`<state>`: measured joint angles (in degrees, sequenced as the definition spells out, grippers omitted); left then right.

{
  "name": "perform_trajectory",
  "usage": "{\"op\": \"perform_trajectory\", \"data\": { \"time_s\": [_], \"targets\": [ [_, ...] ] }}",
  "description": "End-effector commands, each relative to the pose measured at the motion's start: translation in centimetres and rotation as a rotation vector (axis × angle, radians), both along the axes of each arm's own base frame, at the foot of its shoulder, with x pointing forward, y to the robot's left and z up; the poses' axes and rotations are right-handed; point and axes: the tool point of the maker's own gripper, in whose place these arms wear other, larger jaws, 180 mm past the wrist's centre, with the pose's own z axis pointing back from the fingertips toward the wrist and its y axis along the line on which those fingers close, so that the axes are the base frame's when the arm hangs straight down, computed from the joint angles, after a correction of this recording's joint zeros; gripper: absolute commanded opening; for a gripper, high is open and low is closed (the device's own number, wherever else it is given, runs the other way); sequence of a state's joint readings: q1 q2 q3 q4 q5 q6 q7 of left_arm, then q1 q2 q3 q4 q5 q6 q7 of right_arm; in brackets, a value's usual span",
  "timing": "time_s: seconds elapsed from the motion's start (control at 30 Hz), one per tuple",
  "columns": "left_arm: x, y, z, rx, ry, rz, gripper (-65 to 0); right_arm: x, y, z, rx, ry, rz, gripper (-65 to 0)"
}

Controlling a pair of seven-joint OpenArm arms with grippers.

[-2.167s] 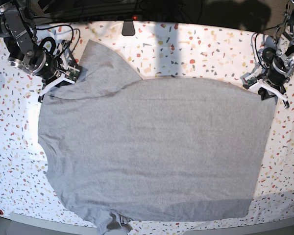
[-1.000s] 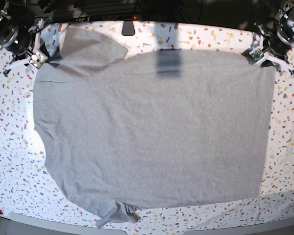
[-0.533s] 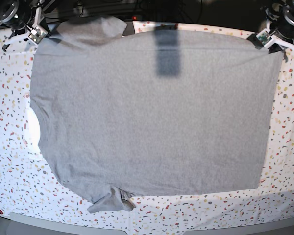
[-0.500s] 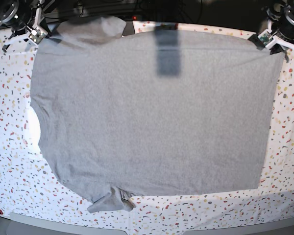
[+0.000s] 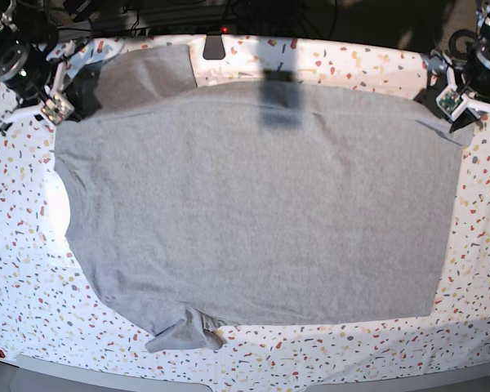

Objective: Fold the T-shirt properly
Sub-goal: 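Pull the grasped shirt edges apart to straighten the shirt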

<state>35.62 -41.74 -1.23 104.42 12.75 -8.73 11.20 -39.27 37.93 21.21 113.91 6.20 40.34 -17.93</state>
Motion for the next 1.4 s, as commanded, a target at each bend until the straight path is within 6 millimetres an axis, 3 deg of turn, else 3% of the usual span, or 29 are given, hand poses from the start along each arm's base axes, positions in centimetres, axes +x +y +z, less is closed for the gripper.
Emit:
{"op": "perform_trajectory", "data": {
  "time_s": [0.0,0.13,0.3,0.5,0.73,0.9,1.13,1.37],
  "targets": [
    [0.9,0.5,0.5,0.007,-0.030,0.003,-65.0,0.9,0.3,0.4,0.010,-0.026,0.014,-65.0],
    [2.9,1.3,-0.1,-0.014,-0.054,0.058,-65.0,2.9,0.8,-1.3,0.038,-0.018,0.017,-65.0],
    [5.3,1.7,0.5,-0.041,-0.086,0.077,-65.0,6.2,0.9,-2.2,0.056,-0.034,0.010,-65.0],
    [7.7,2.5,1.6,-0.076,-0.125,0.124,-65.0,9.8,-0.8,-1.8,0.060,-0.078,-0.046,-65.0],
    [8.5,4.5,0.5,-0.071,-0.123,0.161,-65.0,12.7,-1.8,-1.3,0.089,-0.120,-0.104,-65.0],
    [8.4,4.2,0.1,-0.093,-0.110,0.130,-65.0,13.5,-2.2,-1.8,0.104,-0.114,-0.129,-65.0],
    [9.0,3.8,0.7,-0.110,-0.140,0.111,-65.0,13.1,-0.1,-3.9,0.043,-0.067,-0.041,-65.0],
    [9.1,4.1,-0.1,-0.133,-0.124,0.093,-65.0,14.1,0.5,-3.9,0.028,-0.076,-0.027,-65.0]
  ]
}}
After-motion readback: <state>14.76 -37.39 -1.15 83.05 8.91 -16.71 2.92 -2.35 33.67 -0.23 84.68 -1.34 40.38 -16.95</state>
